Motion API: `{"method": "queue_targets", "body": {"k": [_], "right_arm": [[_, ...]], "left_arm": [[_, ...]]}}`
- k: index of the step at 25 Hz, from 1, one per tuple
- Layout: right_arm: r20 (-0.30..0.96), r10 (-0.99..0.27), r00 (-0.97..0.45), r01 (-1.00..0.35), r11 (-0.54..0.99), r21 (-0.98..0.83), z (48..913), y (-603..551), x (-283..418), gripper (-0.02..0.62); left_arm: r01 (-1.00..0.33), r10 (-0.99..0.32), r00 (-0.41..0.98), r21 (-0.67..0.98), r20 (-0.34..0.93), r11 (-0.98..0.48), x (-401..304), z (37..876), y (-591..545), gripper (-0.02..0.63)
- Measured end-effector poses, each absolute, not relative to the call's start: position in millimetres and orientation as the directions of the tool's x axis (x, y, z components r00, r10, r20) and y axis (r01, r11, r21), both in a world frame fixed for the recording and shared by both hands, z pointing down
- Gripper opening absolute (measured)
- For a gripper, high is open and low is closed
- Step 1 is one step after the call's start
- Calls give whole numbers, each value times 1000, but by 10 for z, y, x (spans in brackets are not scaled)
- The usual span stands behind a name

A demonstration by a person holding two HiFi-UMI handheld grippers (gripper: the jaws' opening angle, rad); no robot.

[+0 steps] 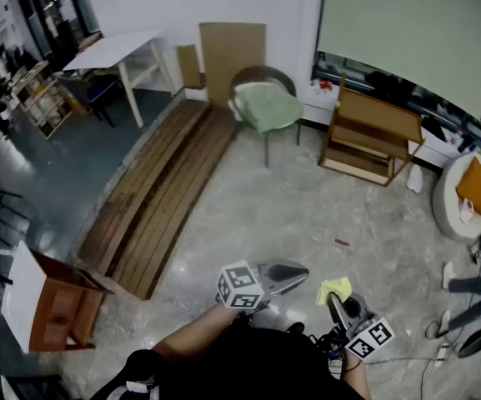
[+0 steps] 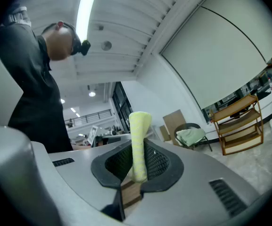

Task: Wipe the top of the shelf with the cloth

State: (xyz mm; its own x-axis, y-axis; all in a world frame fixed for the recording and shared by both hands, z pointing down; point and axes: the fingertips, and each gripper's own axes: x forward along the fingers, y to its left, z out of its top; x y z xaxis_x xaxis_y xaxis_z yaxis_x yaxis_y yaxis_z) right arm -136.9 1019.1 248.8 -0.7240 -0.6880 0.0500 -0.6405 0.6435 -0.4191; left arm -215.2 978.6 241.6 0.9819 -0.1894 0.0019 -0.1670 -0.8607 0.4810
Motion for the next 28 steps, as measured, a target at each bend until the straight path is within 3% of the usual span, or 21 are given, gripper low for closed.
{"method": "queue_targets", "body": {"k": [5,11,18,23,28], "right_arm": [[47,-583,-811,-551,733,-399,2586,9659,-1722,55],[76,-654,-753,-620,666,-415,2751,9630,-1741,55],[110,-733,-672,-701,580,-415,2278,9626,-1919,55],[162,-829,-535,-806,444,-391,2207,9439,-1600,55],[175,-839,-516,-815,417,-401,2441,9205,-1350,55]], "left_arm": [[-344,-385,923,474,11,-811,-2571,2583,9418,11],[-329,-340,938,484,69,-811,-2702,3012,9454,12],[-358,-365,928,471,80,-807,-3180,2619,9373,12],[-359,-374,924,535,85,-765,-3508,2739,9147,11],[-372,-386,917,569,102,-733,-3387,3027,8831,11]]}}
